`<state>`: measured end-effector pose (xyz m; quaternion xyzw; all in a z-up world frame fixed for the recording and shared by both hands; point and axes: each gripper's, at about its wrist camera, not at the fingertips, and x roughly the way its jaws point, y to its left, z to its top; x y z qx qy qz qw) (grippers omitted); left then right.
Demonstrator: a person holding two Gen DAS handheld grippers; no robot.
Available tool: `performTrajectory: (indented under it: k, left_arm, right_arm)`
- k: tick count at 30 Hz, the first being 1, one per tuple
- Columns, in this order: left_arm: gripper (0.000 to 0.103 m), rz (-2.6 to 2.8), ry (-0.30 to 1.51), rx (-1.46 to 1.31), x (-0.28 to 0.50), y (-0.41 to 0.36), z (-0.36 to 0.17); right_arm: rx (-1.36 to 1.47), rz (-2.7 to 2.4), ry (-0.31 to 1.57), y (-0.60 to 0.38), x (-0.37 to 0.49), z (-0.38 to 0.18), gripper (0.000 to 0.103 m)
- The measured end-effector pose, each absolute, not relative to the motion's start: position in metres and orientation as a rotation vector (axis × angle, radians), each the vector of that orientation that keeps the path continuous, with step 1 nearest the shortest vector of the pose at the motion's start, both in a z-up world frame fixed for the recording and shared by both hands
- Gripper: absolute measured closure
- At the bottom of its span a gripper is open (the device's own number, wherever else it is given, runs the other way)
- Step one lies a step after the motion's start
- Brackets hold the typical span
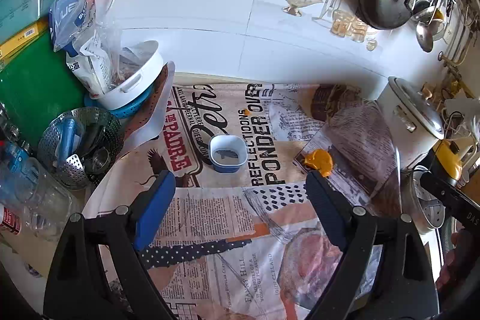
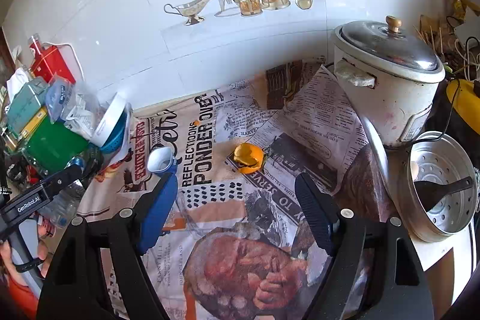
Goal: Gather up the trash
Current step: 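Grasp the orange peel with the right gripper while the left grasps the clear plastic tub rim, then lift the orange peel and plastic tub off the counter toward the floor bin with both grippers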
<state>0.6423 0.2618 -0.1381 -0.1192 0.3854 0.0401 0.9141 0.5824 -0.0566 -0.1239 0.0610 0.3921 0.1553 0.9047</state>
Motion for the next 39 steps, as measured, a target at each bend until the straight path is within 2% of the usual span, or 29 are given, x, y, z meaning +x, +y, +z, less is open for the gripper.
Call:
performTrajectory:
  k: [6,13,15,17,24,27,29,30,34,39]
  left_arm:
    - [0.015,0.163,0.843,-0.296,0.681,0.271,-0.17]
    - [0.026,0.262,0.927,-0.358,0.731,0.279,-0.215]
    - [0.031,0.288,0.948,-0.358,0.746,0.282,-0.23]
    - [0.037,0.303,0.967,-0.367,0.757,0.285,-0.244]
    - [0.054,0.307,1.038,-0.394,0.788,0.295,-0.284]
    - [0.062,0.317,1.052,-0.4,0.795,0.299,-0.295]
    - [0.072,0.312,1.06,-0.402,0.798,0.3,-0.3]
    - [0.073,0.31,1.064,-0.403,0.799,0.301,-0.302]
    - [0.095,0.298,1.072,-0.414,0.802,0.301,-0.31]
    - [0.098,0.29,1.04,-0.408,0.797,0.296,-0.302]
  right_arm:
    - [0.104,0.365,0.889,-0.052,0.643,-0.153,0.025]
    - [0.052,0.442,1.005,-0.045,0.701,-0.195,0.026]
    - [0.034,0.448,1.034,-0.041,0.713,-0.21,0.031]
    - [0.022,0.466,1.071,-0.036,0.724,-0.226,0.042]
    - [0.055,0.505,1.161,-0.023,0.755,-0.269,0.057]
    - [0.053,0.49,1.176,-0.02,0.761,-0.278,0.066]
    - [0.057,0.483,1.184,-0.02,0.763,-0.283,0.076]
    - [0.054,0.479,1.184,-0.019,0.763,-0.284,0.077]
    - [0.03,0.448,1.166,-0.017,0.763,-0.285,0.089]
    - [0.031,0.441,1.139,-0.016,0.761,-0.281,0.092]
